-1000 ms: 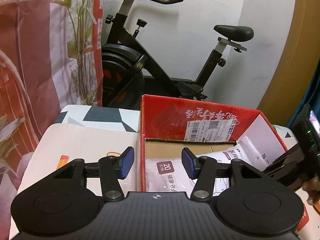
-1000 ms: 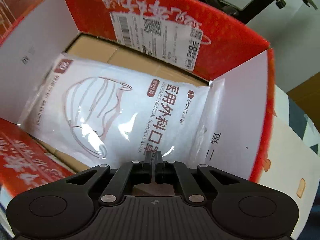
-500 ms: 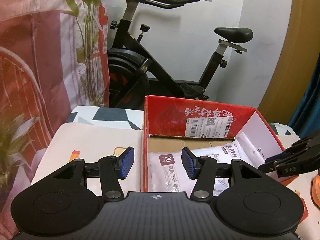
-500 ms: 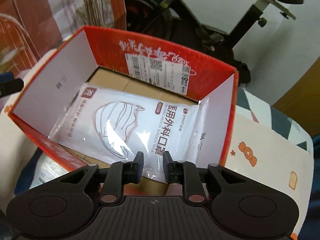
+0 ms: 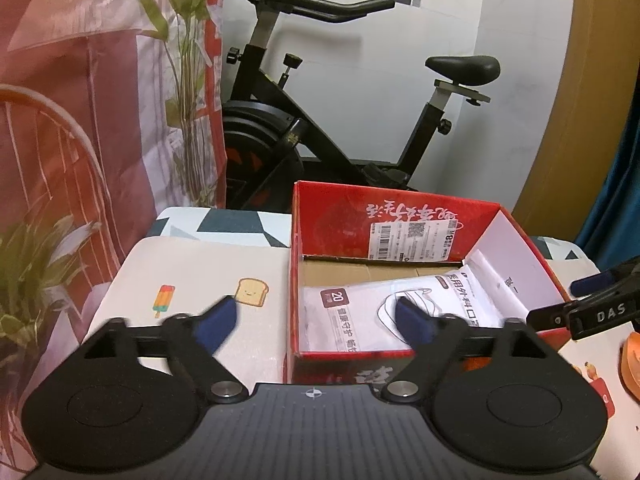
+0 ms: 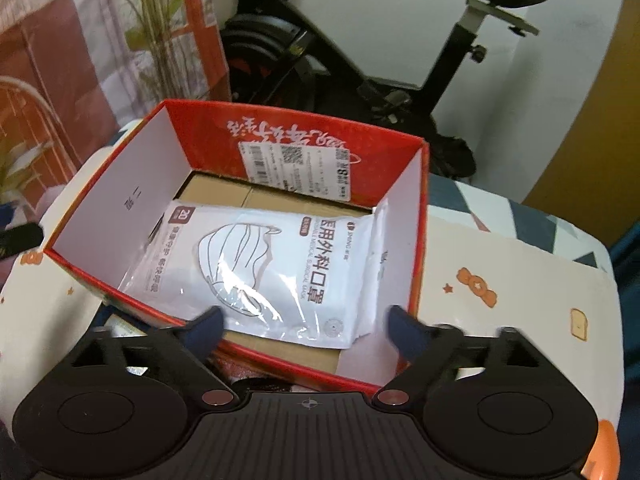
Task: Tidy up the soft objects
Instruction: 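Open the right tool to release the mask bag and withdraw, then move the right tool down to the blue-and-white packet beside the box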
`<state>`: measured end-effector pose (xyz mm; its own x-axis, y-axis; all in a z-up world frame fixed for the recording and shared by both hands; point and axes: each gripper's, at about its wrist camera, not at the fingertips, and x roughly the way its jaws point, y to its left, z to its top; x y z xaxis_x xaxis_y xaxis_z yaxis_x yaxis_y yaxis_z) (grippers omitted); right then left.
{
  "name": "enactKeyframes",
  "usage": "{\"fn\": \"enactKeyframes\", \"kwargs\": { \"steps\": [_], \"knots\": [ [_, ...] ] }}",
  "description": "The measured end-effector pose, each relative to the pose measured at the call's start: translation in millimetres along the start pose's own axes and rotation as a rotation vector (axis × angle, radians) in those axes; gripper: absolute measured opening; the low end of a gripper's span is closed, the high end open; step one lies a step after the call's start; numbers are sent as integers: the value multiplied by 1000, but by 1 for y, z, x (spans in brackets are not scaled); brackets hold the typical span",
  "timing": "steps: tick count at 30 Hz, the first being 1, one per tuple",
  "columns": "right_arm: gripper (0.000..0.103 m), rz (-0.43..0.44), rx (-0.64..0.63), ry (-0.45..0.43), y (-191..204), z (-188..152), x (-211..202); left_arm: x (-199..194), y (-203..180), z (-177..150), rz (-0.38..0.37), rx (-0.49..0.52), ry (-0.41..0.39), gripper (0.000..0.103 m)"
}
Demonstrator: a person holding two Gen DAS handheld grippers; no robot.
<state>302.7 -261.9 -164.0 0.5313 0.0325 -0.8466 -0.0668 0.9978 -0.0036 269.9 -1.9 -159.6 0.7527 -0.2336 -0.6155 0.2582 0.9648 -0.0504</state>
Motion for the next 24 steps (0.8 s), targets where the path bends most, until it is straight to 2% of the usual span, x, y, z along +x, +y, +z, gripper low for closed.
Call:
{"fn": "enactKeyframes", "kwargs": {
  "steps": [2, 18, 24],
  "knots": [
    [103, 6, 7, -39, 0, -3, -7, -3, -1, -2, -3, 1, -8, 100],
    [103, -22, 68, -202, 3, -49, -29, -17, 4, -25, 16, -8, 20, 101],
    [103, -3, 89, -253, 3, -73, -35, -24, 5, -37, 25, -5, 25, 101]
  ]
}}
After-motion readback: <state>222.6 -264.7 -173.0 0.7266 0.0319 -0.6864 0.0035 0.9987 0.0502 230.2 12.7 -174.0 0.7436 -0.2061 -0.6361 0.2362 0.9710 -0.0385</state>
